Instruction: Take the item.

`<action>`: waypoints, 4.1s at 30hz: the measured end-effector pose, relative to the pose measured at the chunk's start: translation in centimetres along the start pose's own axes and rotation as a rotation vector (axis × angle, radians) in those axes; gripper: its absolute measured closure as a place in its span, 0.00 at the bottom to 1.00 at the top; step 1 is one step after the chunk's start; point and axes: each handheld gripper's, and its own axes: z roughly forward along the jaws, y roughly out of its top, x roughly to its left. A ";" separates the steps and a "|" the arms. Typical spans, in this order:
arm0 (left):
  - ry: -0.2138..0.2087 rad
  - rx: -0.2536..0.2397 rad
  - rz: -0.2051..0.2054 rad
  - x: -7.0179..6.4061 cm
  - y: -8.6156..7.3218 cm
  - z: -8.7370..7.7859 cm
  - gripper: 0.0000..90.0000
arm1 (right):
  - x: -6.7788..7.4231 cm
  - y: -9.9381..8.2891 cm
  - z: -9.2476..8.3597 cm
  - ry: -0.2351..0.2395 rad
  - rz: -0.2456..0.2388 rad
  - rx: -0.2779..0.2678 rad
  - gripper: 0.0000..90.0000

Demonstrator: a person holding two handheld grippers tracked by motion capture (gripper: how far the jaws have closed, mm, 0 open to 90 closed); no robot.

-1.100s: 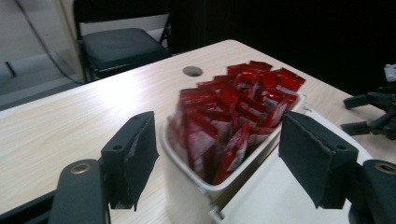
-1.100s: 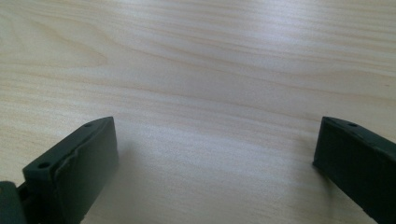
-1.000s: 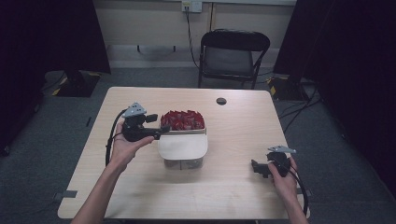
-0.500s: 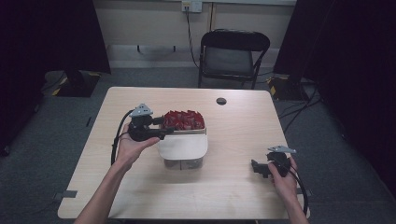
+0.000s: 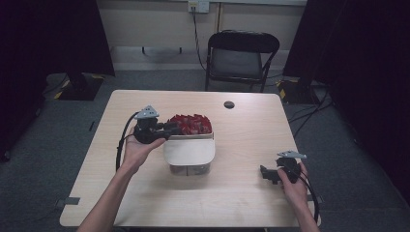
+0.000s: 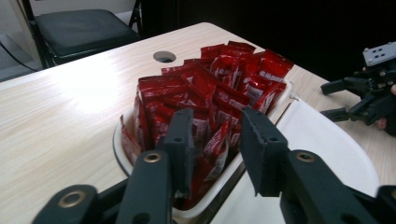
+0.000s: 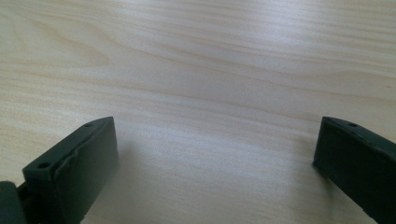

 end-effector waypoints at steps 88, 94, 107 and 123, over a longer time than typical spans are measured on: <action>-0.021 -0.173 -0.050 0.8 1.3 -6.2 0.98 | 0.1 -0.1 -0.1 0.005 -0.002 0.001 0.00; -0.021 -0.191 -0.038 0.6 1.6 -6.9 0.98 | 0.1 -0.1 -0.1 0.005 -0.002 0.001 0.00; -0.016 -0.229 -0.043 0.6 1.8 -8.0 0.98 | 0.1 -0.1 -0.1 0.005 -0.002 0.001 0.00; -0.015 -0.270 -0.026 -0.1 2.6 -9.3 0.98 | 0.1 -0.1 -0.1 0.005 -0.002 0.001 0.00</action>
